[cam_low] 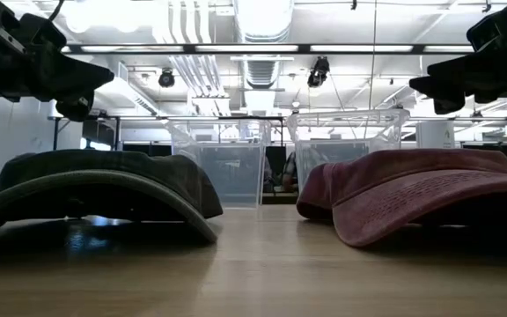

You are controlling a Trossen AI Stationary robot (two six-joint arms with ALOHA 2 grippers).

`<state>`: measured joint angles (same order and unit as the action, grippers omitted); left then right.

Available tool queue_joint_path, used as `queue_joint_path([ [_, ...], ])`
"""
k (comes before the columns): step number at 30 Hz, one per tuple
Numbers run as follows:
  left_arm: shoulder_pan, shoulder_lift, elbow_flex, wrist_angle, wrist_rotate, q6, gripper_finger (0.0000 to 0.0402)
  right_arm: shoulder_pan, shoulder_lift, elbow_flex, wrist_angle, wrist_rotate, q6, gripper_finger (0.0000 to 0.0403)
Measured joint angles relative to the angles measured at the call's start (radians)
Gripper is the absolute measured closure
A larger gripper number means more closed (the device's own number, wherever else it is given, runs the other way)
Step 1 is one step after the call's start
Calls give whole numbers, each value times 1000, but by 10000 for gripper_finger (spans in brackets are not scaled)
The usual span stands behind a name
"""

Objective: Pick & Place hat

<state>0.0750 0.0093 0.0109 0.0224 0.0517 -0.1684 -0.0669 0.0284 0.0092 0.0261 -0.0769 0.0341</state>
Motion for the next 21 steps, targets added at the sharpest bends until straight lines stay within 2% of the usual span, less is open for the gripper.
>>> queue_joint_path([
  [10,0,0,0,0,0,0,374,0,0,0,0,5,0,193],
  [11,0,0,0,0,0,0,374,1,1,0,8,54,0,193],
  [14,0,0,0,0,0,0,374,0,9,0,20,295,2,193],
  [16,0,0,0,0,0,0,374,1,13,0,26,361,135,193],
  [21,0,0,0,0,0,0,374,1,13,0,30,314,769,193],
])
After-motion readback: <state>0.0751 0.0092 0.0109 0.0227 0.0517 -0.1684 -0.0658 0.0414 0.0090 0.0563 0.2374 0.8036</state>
